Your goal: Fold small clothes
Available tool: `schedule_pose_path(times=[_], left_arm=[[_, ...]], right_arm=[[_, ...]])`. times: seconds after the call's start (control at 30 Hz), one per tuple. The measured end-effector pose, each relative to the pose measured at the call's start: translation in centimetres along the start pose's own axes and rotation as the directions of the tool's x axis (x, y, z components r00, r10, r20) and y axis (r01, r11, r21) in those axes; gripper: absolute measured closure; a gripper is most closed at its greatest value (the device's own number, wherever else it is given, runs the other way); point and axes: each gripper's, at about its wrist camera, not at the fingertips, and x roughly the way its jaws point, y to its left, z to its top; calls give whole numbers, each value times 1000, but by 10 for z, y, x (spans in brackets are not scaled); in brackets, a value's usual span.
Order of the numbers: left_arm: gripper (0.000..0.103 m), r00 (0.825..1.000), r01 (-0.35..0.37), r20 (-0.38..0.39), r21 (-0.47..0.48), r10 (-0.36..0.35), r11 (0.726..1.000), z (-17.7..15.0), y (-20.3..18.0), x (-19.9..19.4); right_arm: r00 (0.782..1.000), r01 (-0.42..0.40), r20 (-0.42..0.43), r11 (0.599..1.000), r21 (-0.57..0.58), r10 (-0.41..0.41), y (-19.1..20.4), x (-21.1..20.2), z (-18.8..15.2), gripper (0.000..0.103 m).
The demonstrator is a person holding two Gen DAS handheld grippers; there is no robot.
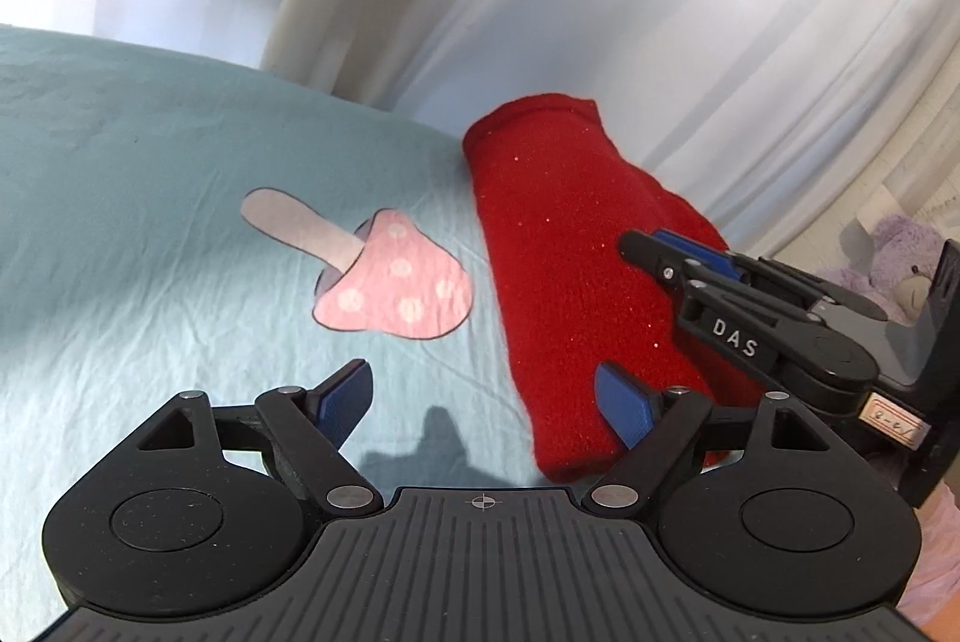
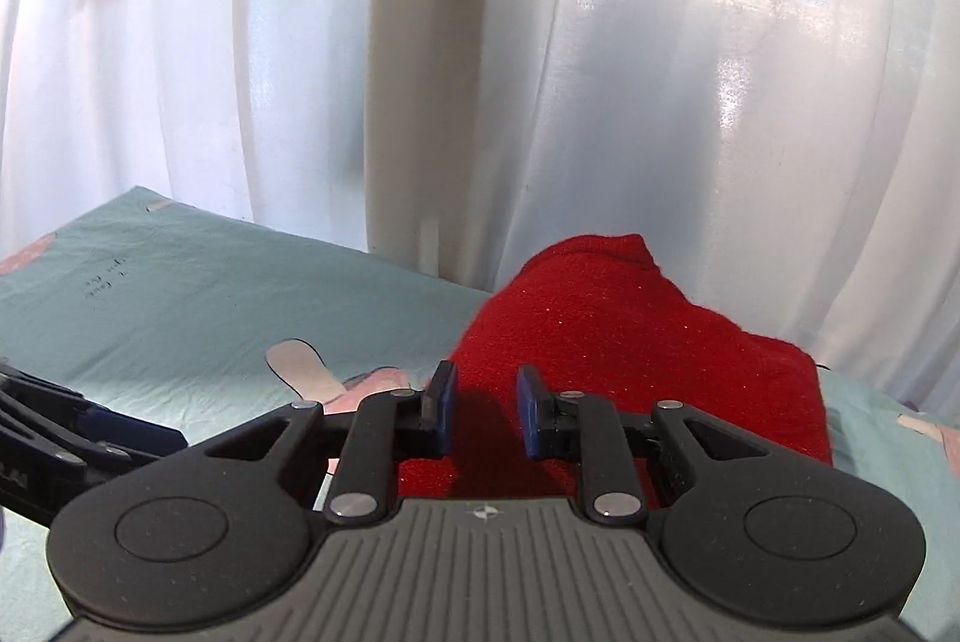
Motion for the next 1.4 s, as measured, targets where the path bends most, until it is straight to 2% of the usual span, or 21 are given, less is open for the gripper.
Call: schedule_pose_path(times=[0.17,0.23,0.27,0.4,0.47,0.57,0.73,0.8,1.03,1.13,1.23,1.33,1.37,1.4], left_arm=[[16,1000,11,-1,23,-11,1000,4,-5,7],[16,1000,16,-6,33,-16,999,7,-9,12],[16,1000,17,-9,41,-16,999,9,-12,16],[14,1000,-1,-18,85,2,996,17,-28,27],[12,1000,-8,-11,111,9,994,19,-35,30],[10,1000,-15,-7,147,16,989,20,-45,33],[9,999,-29,-15,179,32,983,19,-52,38],[9,999,-32,-21,181,36,983,19,-53,40],[8,998,-45,-26,178,50,983,19,-51,44],[8,999,-41,-27,163,46,986,20,-50,44],[8,999,-25,-26,128,28,991,20,-47,40],[8,1000,-16,-21,114,19,993,20,-44,34],[8,1000,-9,-15,119,11,993,20,-43,31],[8,1000,1,-11,128,0,992,18,-43,27]], right_arm=[[997,76,-16,995,57,-75,-27,13,-28,85],[999,45,13,988,144,-48,-45,14,-39,85],[999,26,14,985,169,-29,-49,13,-39,85],[999,34,10,992,118,-35,-39,5,-28,85],[1000,2,19,984,179,-6,-46,-6,-21,84],[999,29,5,962,273,-31,-65,-8,-13,84],[991,121,-80,966,229,-105,-75,13,-12,84],[989,135,-86,969,208,-120,-78,21,-17,84],[991,134,-24,979,155,-132,-75,21,-33,84],[992,114,36,981,156,-121,-80,23,-44,84],[992,84,73,977,196,-100,-86,22,-47,84],[995,72,50,963,258,-87,-87,7,-42,83],[996,62,48,956,286,-79,-88,-4,-41,80],[996,60,47,945,322,-79,-89,-16,-43,70]])
